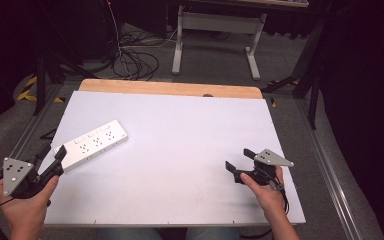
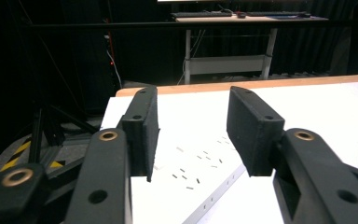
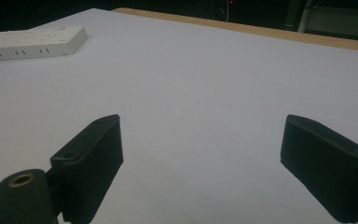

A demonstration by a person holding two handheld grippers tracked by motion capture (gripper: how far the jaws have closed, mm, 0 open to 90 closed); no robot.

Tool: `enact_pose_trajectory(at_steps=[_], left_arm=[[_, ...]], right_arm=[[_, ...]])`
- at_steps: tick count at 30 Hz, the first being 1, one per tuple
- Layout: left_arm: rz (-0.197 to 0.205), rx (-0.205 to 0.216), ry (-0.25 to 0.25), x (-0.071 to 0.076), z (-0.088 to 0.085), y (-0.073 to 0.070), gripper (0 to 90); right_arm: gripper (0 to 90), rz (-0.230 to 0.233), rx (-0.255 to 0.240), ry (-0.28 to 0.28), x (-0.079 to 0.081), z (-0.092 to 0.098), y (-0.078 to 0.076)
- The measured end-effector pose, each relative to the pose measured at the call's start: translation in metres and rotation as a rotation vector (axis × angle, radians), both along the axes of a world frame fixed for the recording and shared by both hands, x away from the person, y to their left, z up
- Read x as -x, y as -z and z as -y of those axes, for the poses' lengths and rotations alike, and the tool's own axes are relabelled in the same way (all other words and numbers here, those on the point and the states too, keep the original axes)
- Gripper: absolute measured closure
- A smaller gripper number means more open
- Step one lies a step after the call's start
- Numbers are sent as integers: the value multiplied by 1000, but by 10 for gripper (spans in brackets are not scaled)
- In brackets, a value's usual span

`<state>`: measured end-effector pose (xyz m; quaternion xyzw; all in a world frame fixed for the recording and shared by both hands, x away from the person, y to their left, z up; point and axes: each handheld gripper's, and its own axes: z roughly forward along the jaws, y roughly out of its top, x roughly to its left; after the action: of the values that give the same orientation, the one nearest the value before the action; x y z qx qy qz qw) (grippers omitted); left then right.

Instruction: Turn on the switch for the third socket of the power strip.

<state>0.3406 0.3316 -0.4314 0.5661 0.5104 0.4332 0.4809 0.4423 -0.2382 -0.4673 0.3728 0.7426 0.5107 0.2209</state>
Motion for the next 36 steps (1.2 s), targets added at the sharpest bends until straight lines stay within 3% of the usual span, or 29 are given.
enact_pose_trajectory(at_steps=[12, 26, 36], left_arm=[[-15, 4, 39, -3, -3, 4, 249], [-21, -3, 48, -4, -4, 8, 198], [-22, -2, 54, -5, -5, 10, 92]], right_arm=[[134, -1, 1, 3, 0, 1, 0], [134, 0, -2, 5, 0, 1, 0], [134, 0, -4, 5, 1, 2, -1]])
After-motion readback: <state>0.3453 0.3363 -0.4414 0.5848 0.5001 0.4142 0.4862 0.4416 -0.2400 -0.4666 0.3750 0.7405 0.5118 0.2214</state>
